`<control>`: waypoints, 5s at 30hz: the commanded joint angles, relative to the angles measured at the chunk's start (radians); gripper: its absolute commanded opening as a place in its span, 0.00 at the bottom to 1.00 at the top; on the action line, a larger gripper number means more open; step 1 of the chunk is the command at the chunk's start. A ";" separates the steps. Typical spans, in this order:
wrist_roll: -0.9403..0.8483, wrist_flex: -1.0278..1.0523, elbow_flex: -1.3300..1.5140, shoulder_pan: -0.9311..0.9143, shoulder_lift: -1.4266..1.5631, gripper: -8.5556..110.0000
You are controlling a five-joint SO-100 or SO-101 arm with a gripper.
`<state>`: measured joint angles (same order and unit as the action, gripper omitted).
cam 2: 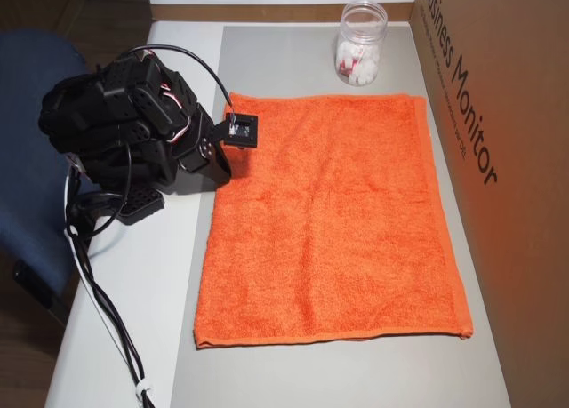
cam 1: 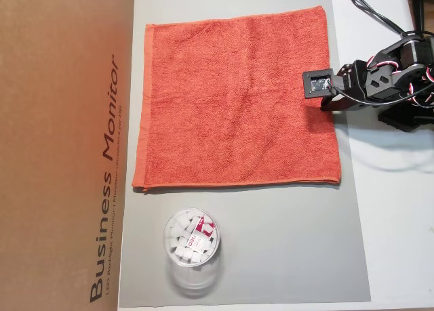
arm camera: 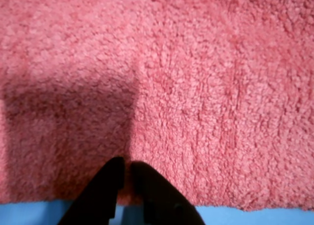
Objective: Fold the blanket.
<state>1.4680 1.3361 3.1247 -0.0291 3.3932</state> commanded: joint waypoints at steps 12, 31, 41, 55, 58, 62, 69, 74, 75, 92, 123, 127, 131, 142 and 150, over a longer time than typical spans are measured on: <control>-0.006 -0.015 0.009 0.012 0.003 0.07; -0.008 -0.002 -0.170 -0.005 0.000 0.07; -0.006 -0.002 -0.318 -0.006 -0.069 0.07; 0.011 -0.002 -0.653 -0.109 -0.437 0.07; 0.011 -0.002 -0.706 -0.167 -0.489 0.07; 0.011 -0.002 -0.759 -0.256 -0.538 0.07; 0.012 -0.002 -0.831 -0.399 -0.594 0.07; 0.117 -0.002 -0.879 -0.463 -0.627 0.07; 0.140 -0.002 -0.890 -0.472 -0.634 0.07; 0.284 -0.005 -0.977 -0.781 -0.776 0.08; 0.284 -0.273 -0.977 -1.086 -1.189 0.21; 0.279 -0.328 -0.977 -1.078 -1.246 0.21; 0.270 -0.370 -0.973 -1.077 -1.304 0.21; 0.268 -0.520 -0.962 -1.023 -1.476 0.20; 0.267 -0.543 -0.960 -0.994 -1.543 0.20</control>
<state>1.7441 0.8069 2.1921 -1.0278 1.8546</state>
